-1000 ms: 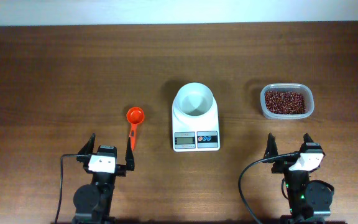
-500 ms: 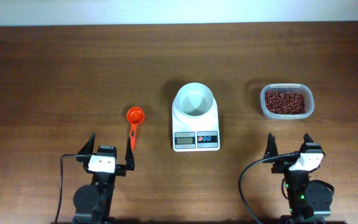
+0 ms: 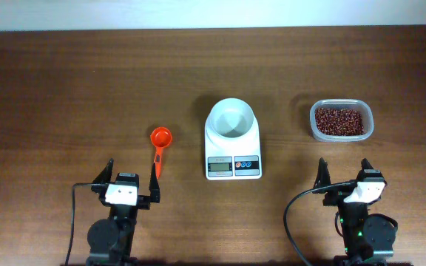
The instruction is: Scoop item into bowl and weigh 50g on scale
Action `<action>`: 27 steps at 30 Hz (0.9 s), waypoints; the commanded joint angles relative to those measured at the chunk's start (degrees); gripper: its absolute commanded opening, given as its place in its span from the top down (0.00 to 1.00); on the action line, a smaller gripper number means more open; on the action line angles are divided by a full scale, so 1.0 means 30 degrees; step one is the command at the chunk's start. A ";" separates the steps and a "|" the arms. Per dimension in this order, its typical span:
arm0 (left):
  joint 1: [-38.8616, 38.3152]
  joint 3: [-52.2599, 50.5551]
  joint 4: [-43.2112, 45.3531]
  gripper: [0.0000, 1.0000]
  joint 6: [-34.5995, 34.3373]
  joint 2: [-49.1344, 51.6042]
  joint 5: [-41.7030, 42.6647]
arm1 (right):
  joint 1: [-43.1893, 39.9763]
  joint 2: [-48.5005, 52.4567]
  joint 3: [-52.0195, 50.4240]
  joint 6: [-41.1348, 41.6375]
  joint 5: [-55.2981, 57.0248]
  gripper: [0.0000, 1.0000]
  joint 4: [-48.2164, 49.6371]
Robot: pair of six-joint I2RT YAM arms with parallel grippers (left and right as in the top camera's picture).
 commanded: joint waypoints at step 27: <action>0.0044 2.2199 -1.9016 0.93 -0.2113 2.7489 0.5821 | 0.0073 -0.0087 -0.0102 0.0073 0.0015 0.01 -0.0095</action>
